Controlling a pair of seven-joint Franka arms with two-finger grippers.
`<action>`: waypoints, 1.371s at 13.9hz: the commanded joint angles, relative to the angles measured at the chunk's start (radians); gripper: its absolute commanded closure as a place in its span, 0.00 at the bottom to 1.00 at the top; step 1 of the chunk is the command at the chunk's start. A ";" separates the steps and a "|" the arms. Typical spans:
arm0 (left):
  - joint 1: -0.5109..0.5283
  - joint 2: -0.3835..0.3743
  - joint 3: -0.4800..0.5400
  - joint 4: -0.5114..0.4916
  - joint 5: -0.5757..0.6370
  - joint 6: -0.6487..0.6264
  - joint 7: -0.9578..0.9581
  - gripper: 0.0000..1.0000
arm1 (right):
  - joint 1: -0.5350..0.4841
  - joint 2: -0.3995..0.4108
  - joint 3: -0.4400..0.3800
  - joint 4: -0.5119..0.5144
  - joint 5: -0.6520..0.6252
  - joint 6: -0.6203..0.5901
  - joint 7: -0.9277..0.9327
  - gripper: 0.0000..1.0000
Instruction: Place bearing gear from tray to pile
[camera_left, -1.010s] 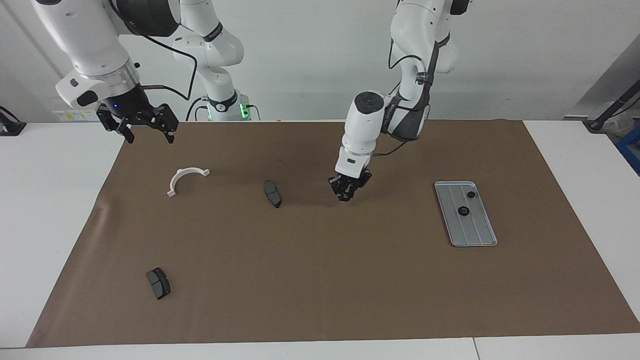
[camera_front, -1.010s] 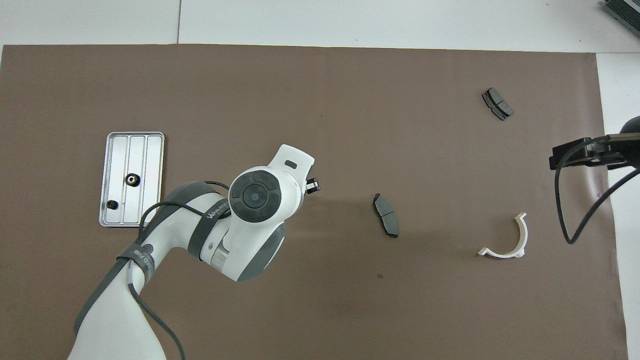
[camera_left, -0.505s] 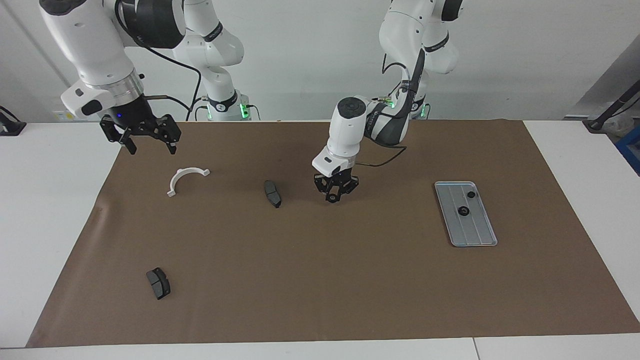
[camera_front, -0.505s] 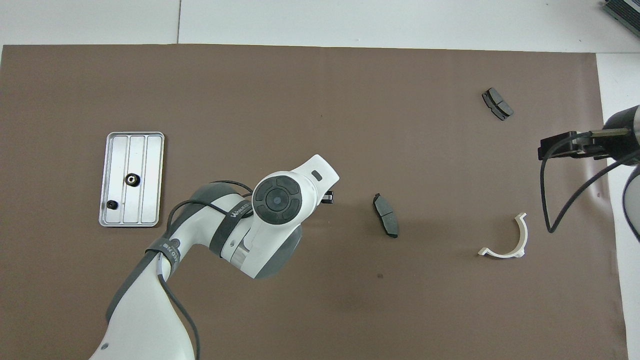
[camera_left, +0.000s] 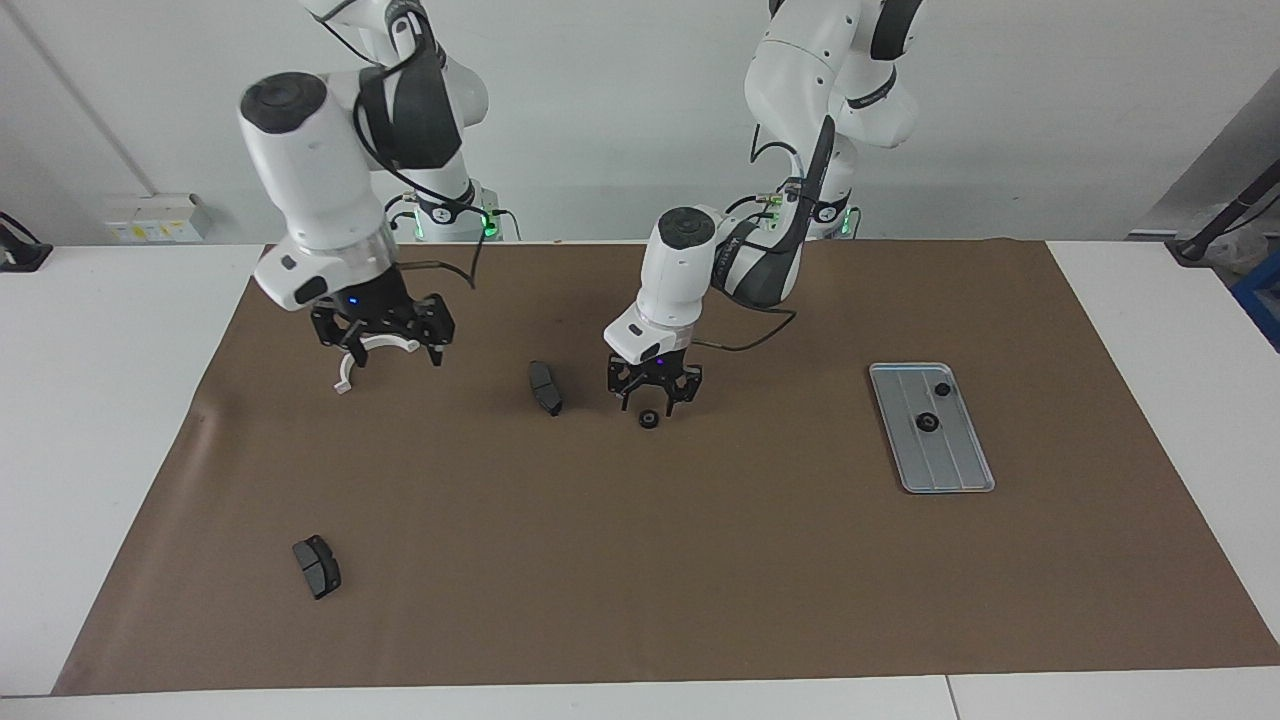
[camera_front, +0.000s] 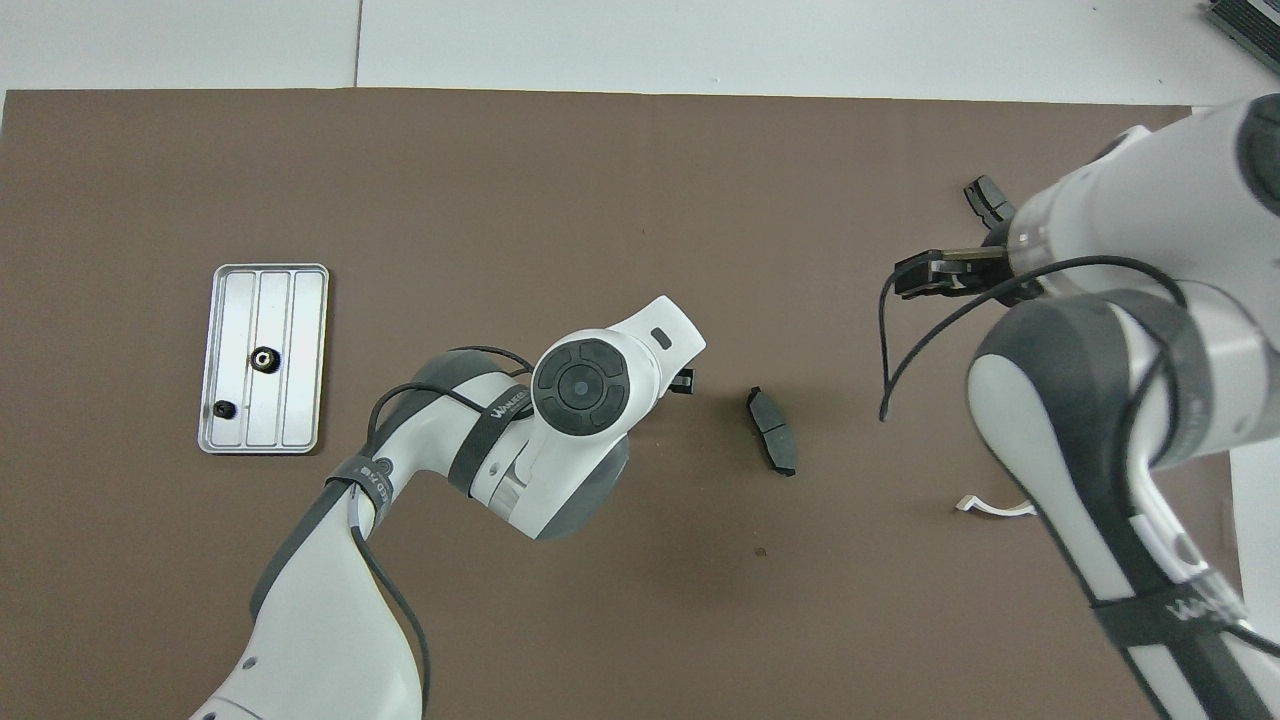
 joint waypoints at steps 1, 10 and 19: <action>0.057 -0.040 0.014 0.024 -0.034 -0.080 0.007 0.00 | 0.092 0.100 0.001 0.012 0.008 0.088 0.153 0.00; 0.521 -0.213 0.018 -0.040 -0.033 -0.372 0.351 0.00 | 0.330 0.246 0.001 0.014 0.005 0.261 0.383 0.00; 0.673 -0.288 0.018 -0.281 -0.033 -0.179 0.537 0.00 | 0.412 0.373 0.001 0.038 -0.094 0.355 0.410 0.00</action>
